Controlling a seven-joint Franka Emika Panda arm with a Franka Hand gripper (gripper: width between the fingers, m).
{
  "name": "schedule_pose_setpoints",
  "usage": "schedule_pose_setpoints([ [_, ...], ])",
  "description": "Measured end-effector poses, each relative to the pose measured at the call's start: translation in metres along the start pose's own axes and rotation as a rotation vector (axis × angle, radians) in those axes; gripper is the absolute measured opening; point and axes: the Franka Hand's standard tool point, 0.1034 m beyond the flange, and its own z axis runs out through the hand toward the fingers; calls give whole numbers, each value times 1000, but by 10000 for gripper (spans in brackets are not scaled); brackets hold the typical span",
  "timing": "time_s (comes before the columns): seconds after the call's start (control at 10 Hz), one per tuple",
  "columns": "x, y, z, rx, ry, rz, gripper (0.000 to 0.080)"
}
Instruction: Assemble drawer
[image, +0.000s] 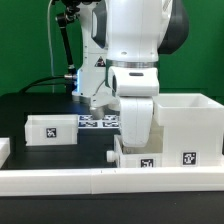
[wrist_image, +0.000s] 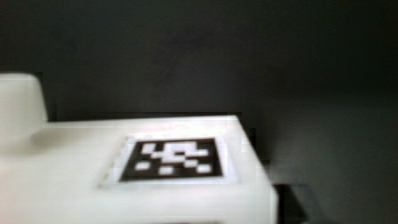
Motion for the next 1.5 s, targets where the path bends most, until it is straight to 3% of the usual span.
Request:
schedule_pose_setpoints([
  [0.1,1,3,-7,-7,0,11,340],
  [0.2,2,5,-14,-10,-1,24,340],
  [0.3,2,7,-21,-16,-2,27,549],
  [0.4,-2,8,-28,-13,-5,31,549],
  [0.5,-8,9,-34,-10,-8,35,633],
  [0.8,-37,18,-39,-10,-13,17,648],
  [1.2,-47,20,-34,-3,-9,1,649],
  [1.5,-59,32,-17,6,75,-56,649],
])
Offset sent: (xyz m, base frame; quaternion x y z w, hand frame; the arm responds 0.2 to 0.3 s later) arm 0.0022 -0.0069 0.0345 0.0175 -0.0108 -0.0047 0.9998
